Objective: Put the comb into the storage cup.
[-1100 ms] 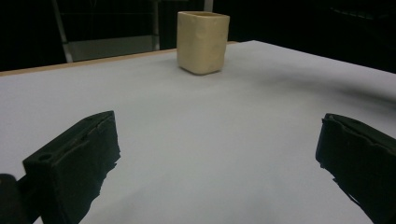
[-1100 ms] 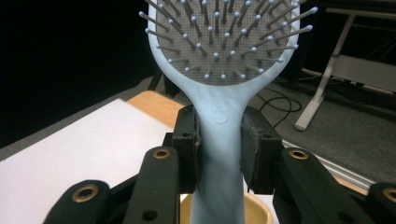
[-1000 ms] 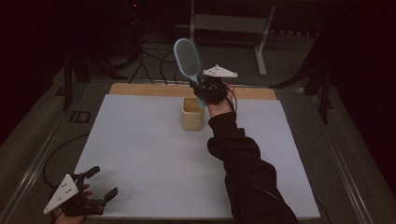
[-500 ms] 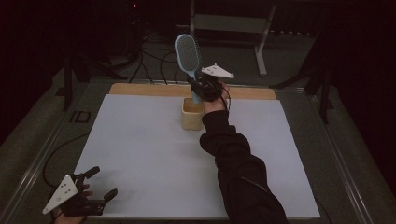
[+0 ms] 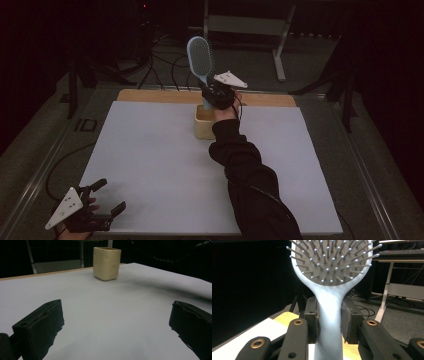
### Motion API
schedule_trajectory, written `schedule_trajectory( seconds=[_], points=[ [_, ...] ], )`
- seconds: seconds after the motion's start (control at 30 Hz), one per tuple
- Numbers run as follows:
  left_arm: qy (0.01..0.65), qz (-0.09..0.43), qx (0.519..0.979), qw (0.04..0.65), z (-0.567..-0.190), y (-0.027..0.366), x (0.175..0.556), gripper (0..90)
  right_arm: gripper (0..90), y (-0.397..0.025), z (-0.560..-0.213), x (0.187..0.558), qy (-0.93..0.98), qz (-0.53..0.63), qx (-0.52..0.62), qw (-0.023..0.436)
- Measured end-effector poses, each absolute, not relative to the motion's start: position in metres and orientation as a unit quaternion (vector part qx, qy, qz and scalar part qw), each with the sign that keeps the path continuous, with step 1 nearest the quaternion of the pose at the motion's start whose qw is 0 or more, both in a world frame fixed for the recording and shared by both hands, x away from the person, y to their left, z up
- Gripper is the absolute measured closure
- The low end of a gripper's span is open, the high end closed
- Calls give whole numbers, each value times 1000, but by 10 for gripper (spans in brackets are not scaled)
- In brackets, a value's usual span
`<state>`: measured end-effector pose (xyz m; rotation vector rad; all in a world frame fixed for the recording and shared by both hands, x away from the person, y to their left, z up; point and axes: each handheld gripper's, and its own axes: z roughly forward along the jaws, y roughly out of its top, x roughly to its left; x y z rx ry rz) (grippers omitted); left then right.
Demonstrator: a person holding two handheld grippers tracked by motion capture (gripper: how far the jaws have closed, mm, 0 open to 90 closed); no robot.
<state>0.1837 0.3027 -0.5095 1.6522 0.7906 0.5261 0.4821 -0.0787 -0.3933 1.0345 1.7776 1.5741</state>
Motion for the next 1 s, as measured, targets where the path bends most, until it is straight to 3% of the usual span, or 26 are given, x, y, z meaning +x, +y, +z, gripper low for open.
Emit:
schedule_trajectory(
  seconds=[1.0],
  points=[
    [337, 224, 708, 578, -510, 303, 184, 0, 699, -86, -439, 479, 665, 587, 388, 250]
  ],
)
